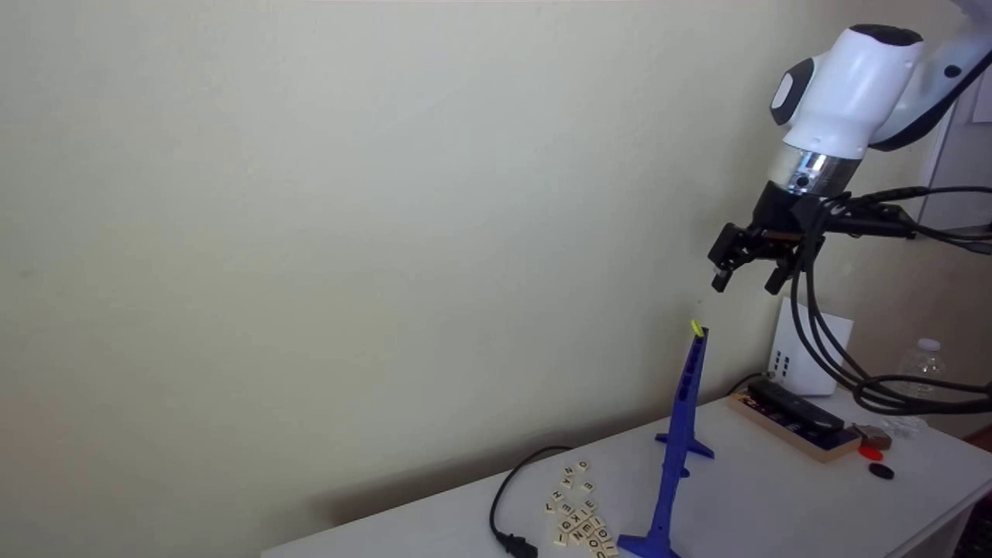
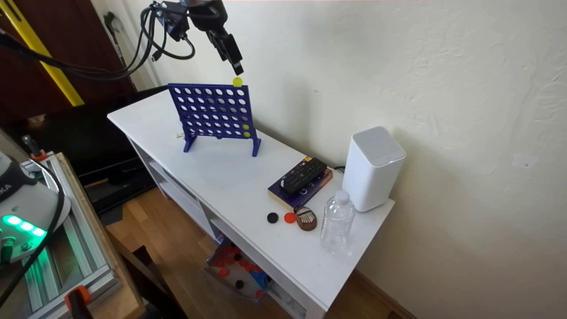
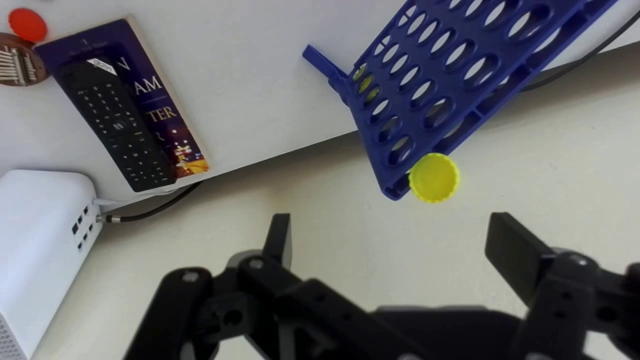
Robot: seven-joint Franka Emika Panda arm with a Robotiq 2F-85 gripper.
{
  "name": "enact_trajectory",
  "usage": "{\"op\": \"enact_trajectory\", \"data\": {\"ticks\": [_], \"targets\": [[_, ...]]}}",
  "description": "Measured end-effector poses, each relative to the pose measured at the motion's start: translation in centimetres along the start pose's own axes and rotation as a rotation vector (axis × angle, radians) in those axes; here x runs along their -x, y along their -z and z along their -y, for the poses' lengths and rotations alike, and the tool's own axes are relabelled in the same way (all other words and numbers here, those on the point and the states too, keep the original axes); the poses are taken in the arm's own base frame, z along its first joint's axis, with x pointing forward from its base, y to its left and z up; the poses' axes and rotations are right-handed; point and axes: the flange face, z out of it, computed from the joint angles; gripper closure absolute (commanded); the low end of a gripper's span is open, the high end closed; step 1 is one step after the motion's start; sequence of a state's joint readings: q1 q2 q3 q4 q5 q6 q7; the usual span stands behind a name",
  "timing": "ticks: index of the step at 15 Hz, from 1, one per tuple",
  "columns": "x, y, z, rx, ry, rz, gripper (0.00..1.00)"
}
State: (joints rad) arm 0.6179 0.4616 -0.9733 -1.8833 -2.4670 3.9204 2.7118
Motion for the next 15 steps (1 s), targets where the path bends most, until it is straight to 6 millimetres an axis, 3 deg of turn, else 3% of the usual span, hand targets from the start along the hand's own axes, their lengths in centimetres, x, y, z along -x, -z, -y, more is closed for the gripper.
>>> {"op": "enact_trajectory", "data": {"ticks": [15], "targets": [[-0.4, -3.1, 2.2, 0.031, 0.041, 0.070, 0.00]]}}
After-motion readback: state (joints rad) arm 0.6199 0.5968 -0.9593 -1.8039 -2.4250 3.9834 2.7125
